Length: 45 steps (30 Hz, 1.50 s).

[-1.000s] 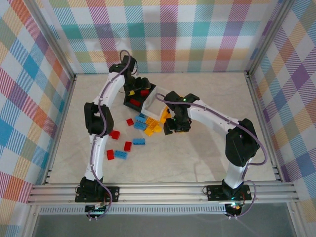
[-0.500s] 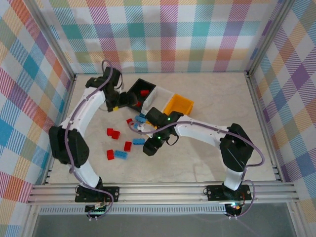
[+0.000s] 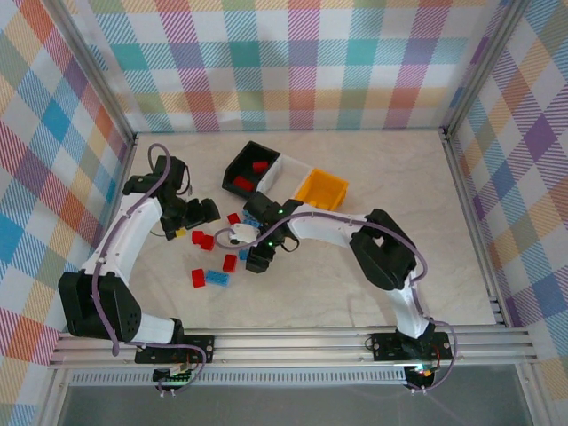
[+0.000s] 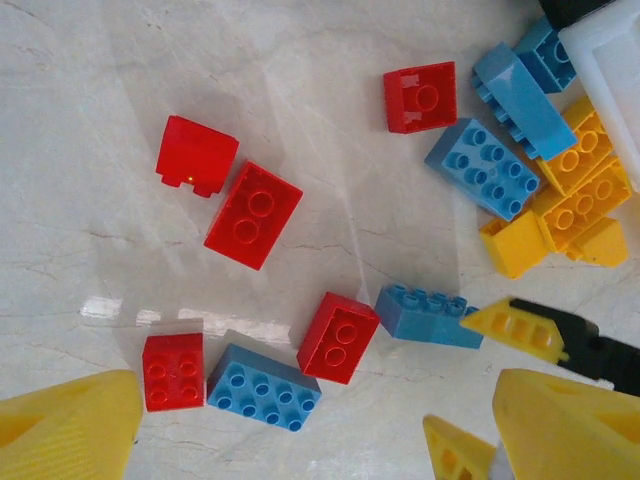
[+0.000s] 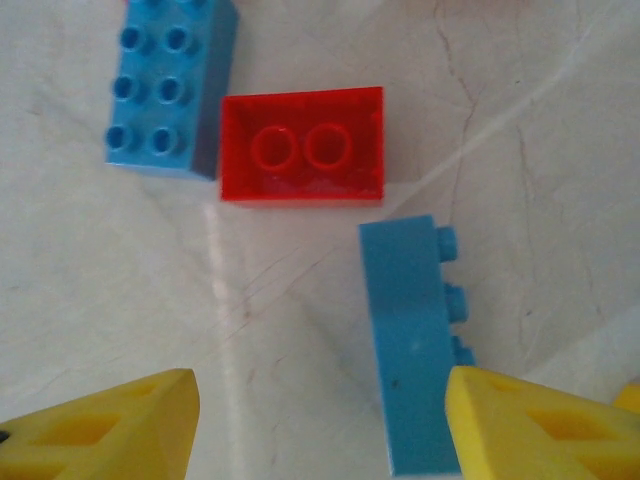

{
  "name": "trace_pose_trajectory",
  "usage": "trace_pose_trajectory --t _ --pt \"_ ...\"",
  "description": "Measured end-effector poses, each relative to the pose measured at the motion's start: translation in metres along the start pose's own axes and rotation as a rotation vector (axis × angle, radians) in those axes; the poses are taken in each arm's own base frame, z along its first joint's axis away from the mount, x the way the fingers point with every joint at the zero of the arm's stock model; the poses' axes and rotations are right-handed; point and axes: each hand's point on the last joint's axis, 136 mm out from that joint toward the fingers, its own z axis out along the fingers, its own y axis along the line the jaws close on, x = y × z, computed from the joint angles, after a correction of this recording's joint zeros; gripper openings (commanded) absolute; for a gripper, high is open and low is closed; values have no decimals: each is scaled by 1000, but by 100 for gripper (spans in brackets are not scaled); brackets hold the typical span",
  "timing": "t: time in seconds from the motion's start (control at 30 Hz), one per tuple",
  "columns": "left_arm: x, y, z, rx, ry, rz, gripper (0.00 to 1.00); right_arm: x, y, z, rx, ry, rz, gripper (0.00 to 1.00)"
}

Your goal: Sort the legos into containers by color

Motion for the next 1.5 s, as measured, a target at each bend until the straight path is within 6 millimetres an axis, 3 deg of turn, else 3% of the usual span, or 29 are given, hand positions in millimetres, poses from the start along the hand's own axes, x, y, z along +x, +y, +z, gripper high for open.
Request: trace_pose_trajectory --t 0.13,0.33,0.43,0.57,0.73,1.03,1.17,1.33,1.43,1.5 --pt "3 7 3 -7 16 -20 91 -10 -19 7 66 0 -25 66" --pt "10 17 8 -18 51 -34 91 2 -37 32 111 63 -34 65" --pt "11 19 9 -16 57 -31 91 0 -41 31 133 66 -37 63" --pt "10 21 9 -10 61 -23 91 -1 -47 32 154 74 -31 55" --pt "9 24 12 -9 74 -24 91 -10 -50 35 163 62 -19 35" --pt "8 25 12 6 78 -26 91 -13 -44 34 179 61 2 31" --pt "7 25 12 11 77 -32 91 -18 -41 10 209 37 50 31" --pt "5 26 12 13 71 -37 91 -45 -50 -56 272 -94 156 31" --pt "4 26 14 12 71 -38 90 -53 -80 -103 320 -182 289 30" --pt "1 26 18 11 73 -39 90 -50 -111 -130 365 -234 398 29"
